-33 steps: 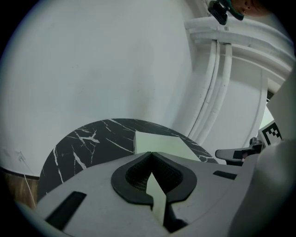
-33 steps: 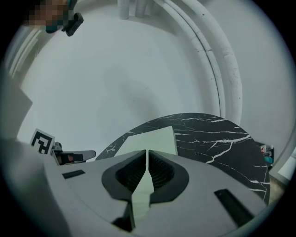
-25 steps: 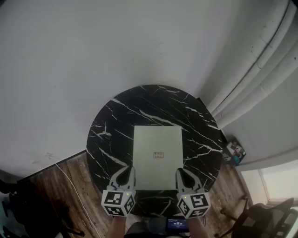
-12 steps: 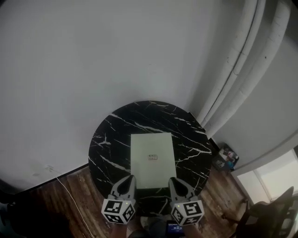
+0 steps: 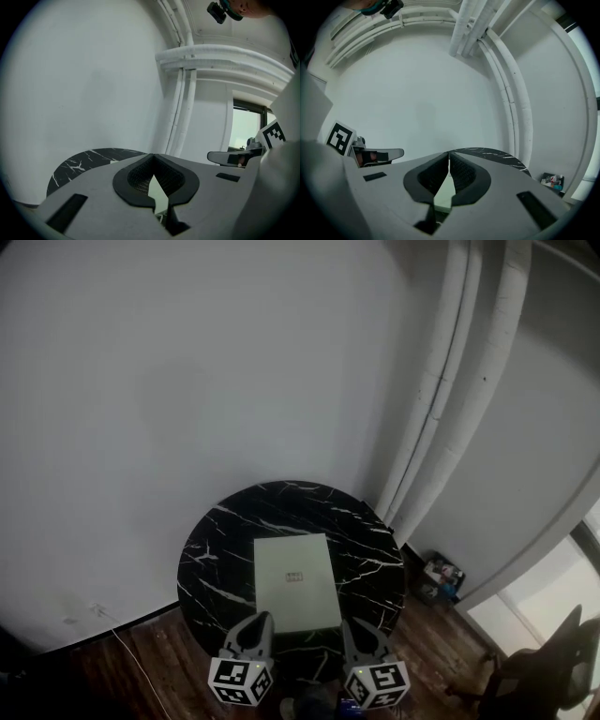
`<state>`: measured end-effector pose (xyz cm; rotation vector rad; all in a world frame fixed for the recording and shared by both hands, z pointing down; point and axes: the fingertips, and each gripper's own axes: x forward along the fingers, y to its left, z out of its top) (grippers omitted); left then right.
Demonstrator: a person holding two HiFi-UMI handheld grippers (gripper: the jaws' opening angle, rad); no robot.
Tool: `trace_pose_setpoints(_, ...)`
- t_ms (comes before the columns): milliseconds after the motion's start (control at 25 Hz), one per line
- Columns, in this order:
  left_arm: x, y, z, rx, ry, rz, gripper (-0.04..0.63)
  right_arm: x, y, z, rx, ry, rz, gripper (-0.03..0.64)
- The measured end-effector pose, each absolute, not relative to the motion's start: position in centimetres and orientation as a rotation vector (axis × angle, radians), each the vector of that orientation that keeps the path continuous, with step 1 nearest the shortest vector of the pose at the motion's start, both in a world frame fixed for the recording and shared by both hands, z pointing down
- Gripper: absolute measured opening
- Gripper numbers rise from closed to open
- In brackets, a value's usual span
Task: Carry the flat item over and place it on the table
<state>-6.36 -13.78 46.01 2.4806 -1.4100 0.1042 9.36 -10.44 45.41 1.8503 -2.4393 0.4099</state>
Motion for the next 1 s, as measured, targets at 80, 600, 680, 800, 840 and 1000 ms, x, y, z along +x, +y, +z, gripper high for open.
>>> trace_pose_setpoints(80, -6.1, -13.5, 45.1, 2.501, -1.422, 0.106, 0.012, 9.1, -9.9, 45.0, 1.851, -2.450, 0.396, 0.022)
trace_pose_setpoints(600, -6.9, -12.1, 42.1, 2.601, -1.470, 0.116, 0.012, 8.1, -8.7, 42.8, 1.897, -2.455, 0.302, 0.020)
trace_pose_setpoints(680, -6.7, -12.0, 42.0, 2.611, -1.457, 0.100, 0.012, 8.4, -8.6, 42.8, 1.904, -2.444, 0.286, 0.018)
trace_pose_setpoints(800, -6.6, -11.6, 41.7, 2.621, -1.447, 0.076, 0.012, 8.7, -8.4, 42.9, 1.913, -2.440, 0.296, 0.018)
trace_pose_setpoints(840, -6.6, -11.6, 41.6, 2.621, -1.447, 0.077, 0.012, 8.7, -8.3, 42.8, 1.917, -2.441, 0.296, 0.018)
trace_pose_setpoints(1000, -7.0, -11.5, 41.7, 2.616, -1.452, 0.078, 0.012, 8.5, -8.3, 43.0, 1.918, -2.440, 0.310, 0.018)
